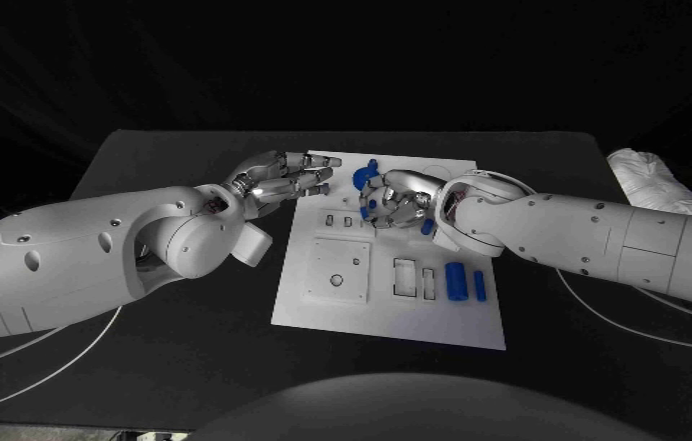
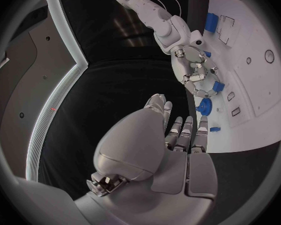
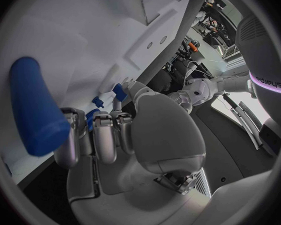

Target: Assemble the parts on the task board

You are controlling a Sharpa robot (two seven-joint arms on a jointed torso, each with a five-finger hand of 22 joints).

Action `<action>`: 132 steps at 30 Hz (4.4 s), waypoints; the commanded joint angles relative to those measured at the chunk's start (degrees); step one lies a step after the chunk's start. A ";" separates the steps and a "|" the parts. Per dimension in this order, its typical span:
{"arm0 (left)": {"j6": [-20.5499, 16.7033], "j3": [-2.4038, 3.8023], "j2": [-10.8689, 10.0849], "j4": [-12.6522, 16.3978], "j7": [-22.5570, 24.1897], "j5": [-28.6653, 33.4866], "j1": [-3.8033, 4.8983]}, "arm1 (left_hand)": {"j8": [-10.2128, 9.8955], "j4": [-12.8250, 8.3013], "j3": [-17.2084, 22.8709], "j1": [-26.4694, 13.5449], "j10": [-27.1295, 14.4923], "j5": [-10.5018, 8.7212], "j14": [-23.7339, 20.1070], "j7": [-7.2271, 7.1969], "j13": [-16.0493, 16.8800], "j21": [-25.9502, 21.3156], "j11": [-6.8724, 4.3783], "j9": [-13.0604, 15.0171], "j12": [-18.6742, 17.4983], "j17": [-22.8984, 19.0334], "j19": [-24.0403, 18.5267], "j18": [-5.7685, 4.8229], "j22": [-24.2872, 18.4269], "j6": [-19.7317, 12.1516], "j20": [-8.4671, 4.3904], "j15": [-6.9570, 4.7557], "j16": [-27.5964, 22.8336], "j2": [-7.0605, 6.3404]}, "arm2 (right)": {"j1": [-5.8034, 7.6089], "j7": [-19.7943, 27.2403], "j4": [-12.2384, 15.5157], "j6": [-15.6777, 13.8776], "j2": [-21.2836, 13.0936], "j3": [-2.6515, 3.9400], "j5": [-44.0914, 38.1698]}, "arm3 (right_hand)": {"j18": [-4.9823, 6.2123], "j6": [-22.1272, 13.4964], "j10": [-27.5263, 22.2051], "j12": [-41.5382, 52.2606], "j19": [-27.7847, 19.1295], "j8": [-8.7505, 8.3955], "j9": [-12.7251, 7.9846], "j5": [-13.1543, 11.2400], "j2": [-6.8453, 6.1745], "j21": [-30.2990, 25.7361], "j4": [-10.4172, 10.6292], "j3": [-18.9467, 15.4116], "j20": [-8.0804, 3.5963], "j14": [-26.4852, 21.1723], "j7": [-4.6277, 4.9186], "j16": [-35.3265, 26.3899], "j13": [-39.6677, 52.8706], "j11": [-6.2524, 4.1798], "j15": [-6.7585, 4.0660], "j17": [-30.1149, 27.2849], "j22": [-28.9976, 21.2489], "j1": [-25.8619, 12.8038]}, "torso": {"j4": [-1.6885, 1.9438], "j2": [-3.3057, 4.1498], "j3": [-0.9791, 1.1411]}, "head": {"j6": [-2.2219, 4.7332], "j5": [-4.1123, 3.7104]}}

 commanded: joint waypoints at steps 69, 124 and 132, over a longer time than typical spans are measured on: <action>0.00 0.04 -0.07 -0.07 1.67 -0.26 0.02 | 0.34 0.09 0.56 0.42 -0.09 0.24 -0.22 0.18 0.02 0.30 0.20 0.00 0.20 0.04 0.55 -0.65 0.06 -0.20 -0.01 0.18 0.40 -0.23 | 4.38 14.46 4.42 -5.89 -5.44 0.06 11.92 | 7.90 -14.83 -48.05 -29.00 -39.49 -7.17 -18.29 -30.70 -1.85 -46.92 7.45 -21.92 4.85 -29.28 2.57 -29.58 -10.98 5.37 5.70 -4.26 -4.74 -8.57 | -0.07 -0.02 -0.08 | 0.00 0.03; 15.37 0.28 15.49 -11.84 -58.65 -47.72 8.50 | 16.94 0.47 -19.86 -28.32 83.13 -9.54 81.35 -4.71 87.34 80.86 -7.71 12.02 71.52 87.32 75.63 -6.18 83.25 17.48 -11.92 -11.13 72.49 4.07 | 9.69 2.34 15.25 1.16 -16.42 -1.22 20.13 | 2.47 -6.52 5.25 -0.29 -3.75 4.54 -20.71 -11.68 17.40 -12.19 6.92 -33.94 -0.60 5.43 0.07 -0.87 14.15 -0.12 -0.46 13.92 9.64 -9.02 | -7.35 -4.38 1.19 | 0.00 6.71; 19.35 0.28 19.12 -15.86 -59.56 -45.28 7.85 | 16.25 -0.86 -17.69 -23.27 83.13 -8.90 81.35 -4.77 87.34 80.65 -7.91 13.96 71.52 87.32 75.44 -6.10 82.86 16.63 -12.22 -11.38 72.49 3.20 | 9.77 1.01 14.94 2.67 -15.26 -1.22 19.95 | 2.55 -5.92 4.98 -0.43 -4.24 4.89 -20.48 -5.90 17.96 -12.31 7.13 -33.60 -0.53 5.30 0.04 -1.00 13.88 -0.10 -0.39 13.78 9.53 -7.75 | -7.76 -4.72 1.28 | 0.00 7.73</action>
